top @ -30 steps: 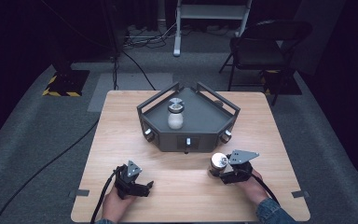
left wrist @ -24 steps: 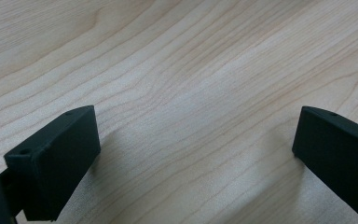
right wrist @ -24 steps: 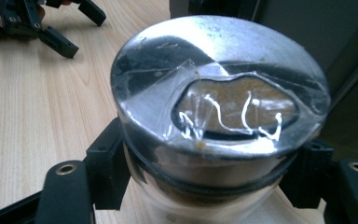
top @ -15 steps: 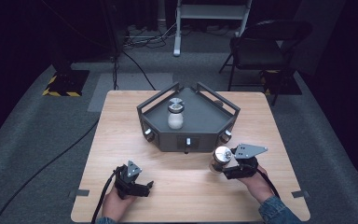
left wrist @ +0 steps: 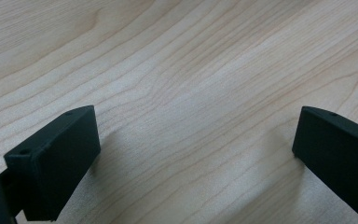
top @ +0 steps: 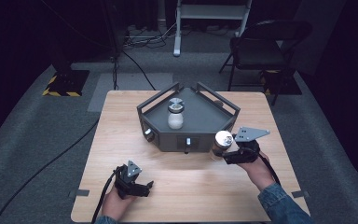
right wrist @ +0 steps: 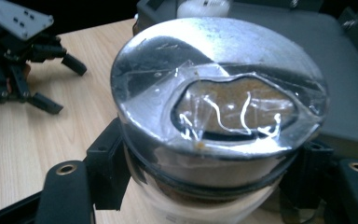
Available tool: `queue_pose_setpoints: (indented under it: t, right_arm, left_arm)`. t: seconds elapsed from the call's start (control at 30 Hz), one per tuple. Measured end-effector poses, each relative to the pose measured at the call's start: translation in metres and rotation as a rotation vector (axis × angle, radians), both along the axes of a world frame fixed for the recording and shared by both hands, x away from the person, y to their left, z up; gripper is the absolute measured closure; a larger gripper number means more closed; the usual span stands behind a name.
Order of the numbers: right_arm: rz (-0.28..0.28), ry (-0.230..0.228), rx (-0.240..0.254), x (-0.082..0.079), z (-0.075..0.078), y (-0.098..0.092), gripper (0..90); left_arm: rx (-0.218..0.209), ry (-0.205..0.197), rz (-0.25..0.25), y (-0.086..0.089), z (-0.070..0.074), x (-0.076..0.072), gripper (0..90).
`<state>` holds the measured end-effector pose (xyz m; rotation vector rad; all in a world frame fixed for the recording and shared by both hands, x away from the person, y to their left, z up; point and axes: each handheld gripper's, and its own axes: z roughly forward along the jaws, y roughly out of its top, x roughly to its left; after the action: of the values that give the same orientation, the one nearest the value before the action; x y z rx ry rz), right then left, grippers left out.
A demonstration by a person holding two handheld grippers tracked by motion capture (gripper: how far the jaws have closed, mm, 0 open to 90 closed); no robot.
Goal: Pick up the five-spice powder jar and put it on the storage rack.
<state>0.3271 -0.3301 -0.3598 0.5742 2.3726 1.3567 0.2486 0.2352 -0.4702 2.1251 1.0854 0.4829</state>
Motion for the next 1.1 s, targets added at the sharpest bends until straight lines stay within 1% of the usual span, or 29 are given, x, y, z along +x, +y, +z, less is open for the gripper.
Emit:
queue_pose_setpoints:
  t: [0.17,0.2,0.23,0.3,0.37,0.4,0.43,0.5,0.53,0.73,0.77,0.8,0.87,0.93,0.97,1.03,1.07,1.1]
  right_arm:
    - [-0.011,-0.003,0.014,0.006,0.02,0.005,30.2]
    - [-0.019,-0.002,0.023,0.009,0.027,0.009,30.2]
    - [-0.019,-0.002,0.023,0.009,0.027,0.009,30.2]
    - [-0.025,-0.008,0.037,0.012,0.036,0.015,30.2]
    - [-0.025,-0.013,0.038,0.014,0.039,0.017,30.2]
    - [-0.03,-0.015,0.036,0.019,0.044,0.023,30.2]
    - [-0.03,-0.015,0.036,0.019,0.044,0.023,30.2]
    - [-0.038,-0.015,0.036,0.025,0.048,0.028,30.2]
    - [-0.048,-0.017,0.032,0.031,0.051,0.034,30.2]
    - [-0.083,-0.026,0.027,0.042,0.054,0.049,30.2]
    - [-0.098,-0.032,0.025,0.047,0.054,0.055,30.2]
    - [-0.098,-0.032,0.025,0.047,0.054,0.055,30.2]
    - [-0.117,-0.035,0.019,0.054,0.054,0.064,30.2]
    - [-0.122,-0.034,0.015,0.057,0.053,0.067,30.2]
    - [-0.129,-0.031,-0.008,0.062,0.053,0.073,30.2]
    - [-0.133,-0.031,-0.017,0.064,0.053,0.076,30.2]
    - [-0.138,-0.024,-0.019,0.067,0.052,0.078,30.2]
    - [-0.141,-0.007,-0.005,0.072,0.049,0.079,30.2]
  left_arm:
    - [0.0,0.0,0.0,0.0,0.0,0.0,0.5]
    - [0.0,0.0,0.0,0.0,0.0,0.0,0.5]
    - [0.001,0.0,-0.002,0.0,0.0,0.0,0.5]
    - [0.001,0.0,-0.003,0.0,0.0,0.0,0.5]
    - [0.001,0.0,-0.003,0.0,0.0,0.0,0.5]
    - [0.001,0.0,-0.003,0.0,0.0,0.0,0.5]
    - [0.001,0.0,-0.003,0.0,0.0,0.0,0.5]
    - [0.001,0.0,-0.003,0.0,0.0,0.0,0.5]
    - [0.001,0.001,-0.002,0.0,0.0,0.0,0.5]
    - [0.001,0.001,-0.003,0.0,0.0,0.0,0.5]
    - [0.001,0.001,-0.002,0.0,0.0,0.0,0.5]
    - [0.001,0.001,-0.002,0.0,0.0,0.0,0.5]
    - [0.002,0.001,-0.002,0.0,0.0,0.0,0.5]
    - [0.002,0.001,-0.002,0.0,0.0,0.0,0.5]
    - [0.001,0.001,-0.002,0.0,0.0,0.0,0.5]
    - [0.001,0.0,-0.001,0.0,0.0,0.0,0.5]
    - [0.0,0.0,0.001,0.0,0.0,0.0,0.4]
    - [0.0,0.0,0.001,0.0,0.0,0.0,0.5]
